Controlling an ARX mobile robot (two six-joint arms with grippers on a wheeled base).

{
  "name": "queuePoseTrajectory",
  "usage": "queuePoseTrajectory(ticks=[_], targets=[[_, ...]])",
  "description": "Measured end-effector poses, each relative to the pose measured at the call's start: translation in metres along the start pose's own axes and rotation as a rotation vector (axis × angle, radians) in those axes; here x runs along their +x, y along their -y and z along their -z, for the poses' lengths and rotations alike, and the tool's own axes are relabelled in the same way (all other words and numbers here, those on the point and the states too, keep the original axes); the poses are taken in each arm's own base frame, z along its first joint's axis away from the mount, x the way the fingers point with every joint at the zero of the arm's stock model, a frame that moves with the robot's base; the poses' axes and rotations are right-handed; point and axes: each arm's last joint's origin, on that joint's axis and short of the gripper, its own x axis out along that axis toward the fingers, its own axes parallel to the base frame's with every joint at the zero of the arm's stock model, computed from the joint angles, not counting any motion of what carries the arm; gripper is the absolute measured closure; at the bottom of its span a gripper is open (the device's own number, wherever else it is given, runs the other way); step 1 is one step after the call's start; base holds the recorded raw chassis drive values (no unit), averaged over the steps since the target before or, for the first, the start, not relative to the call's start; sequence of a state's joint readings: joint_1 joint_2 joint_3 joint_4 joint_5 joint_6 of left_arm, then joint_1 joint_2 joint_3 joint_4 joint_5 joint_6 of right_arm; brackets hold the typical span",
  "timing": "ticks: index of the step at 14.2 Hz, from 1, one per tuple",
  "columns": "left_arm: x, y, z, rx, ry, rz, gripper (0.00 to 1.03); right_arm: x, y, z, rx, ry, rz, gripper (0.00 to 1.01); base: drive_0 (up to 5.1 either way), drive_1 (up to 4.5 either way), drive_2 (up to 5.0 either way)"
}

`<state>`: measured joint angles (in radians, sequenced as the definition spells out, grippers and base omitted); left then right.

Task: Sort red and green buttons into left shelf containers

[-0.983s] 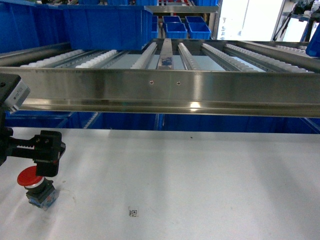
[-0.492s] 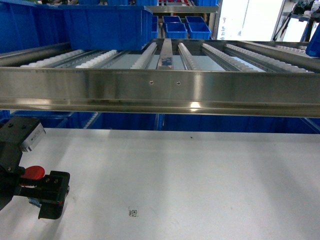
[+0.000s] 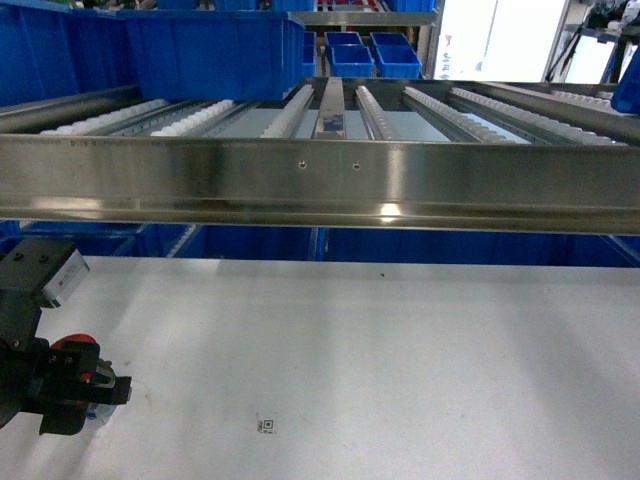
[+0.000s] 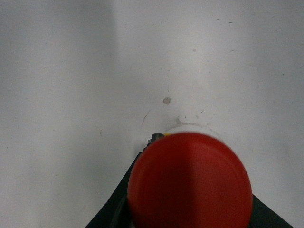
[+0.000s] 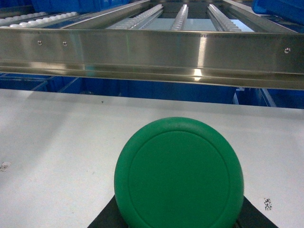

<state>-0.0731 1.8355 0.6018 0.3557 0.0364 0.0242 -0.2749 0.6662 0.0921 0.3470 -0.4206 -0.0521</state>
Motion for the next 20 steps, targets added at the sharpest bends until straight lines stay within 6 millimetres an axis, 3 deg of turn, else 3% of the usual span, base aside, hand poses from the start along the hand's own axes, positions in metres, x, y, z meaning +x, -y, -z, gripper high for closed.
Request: queuePoseTrajectory(ticks=[1,3,5,6,8,11,12,14,20], targets=[[-0.004,0.000,0.002,-0.008,0.001,-0.006,0.78,0.000,0.000,0.000,0.000,0.000,0.000,0.76,0.0,0.00,0.0],[-0.014,0.004,0.008,-0.025,-0.012,0.001,0.78,0.000,0.000,0.000,0.000,0.000,0.000,0.76,0.0,0.00,0.0],[-0.029,0.004,-0.002,-0.033,0.116,0.022,0.79,0.000,0.000,0.000,0.000,0.000,0.000,0.76,0.0,0.00,0.0],[-0.049,0.002,-0.021,-0.031,0.302,0.025,0.79,0.000,0.000,0.000,0.000,-0.001,0.000,0.76,0.0,0.00,0.0],[-0.080,-0.003,-0.033,-0.030,0.516,0.020,0.79,0.000,0.000,0.000,0.000,0.000,0.000,0.76,0.0,0.00,0.0],[-0.119,-0.006,-0.033,-0.035,0.727,0.027,0.79,0.000,0.000,0.000,0.000,0.000,0.000,0.76,0.0,0.00,0.0],[-0.142,-0.002,-0.032,-0.026,0.848,0.022,0.79,0.000,0.000,0.000,0.000,0.000,0.000,0.76,0.0,0.00,0.0],[-0.165,0.009,-0.027,-0.026,0.938,0.012,0.79,0.000,0.000,0.000,0.000,-0.001,0.000,0.76,0.0,0.00,0.0],[-0.168,0.015,-0.029,-0.027,0.966,-0.021,0.79,0.000,0.000,0.001,0.002,-0.004,0.004,0.76,0.0,0.00,0.0]])
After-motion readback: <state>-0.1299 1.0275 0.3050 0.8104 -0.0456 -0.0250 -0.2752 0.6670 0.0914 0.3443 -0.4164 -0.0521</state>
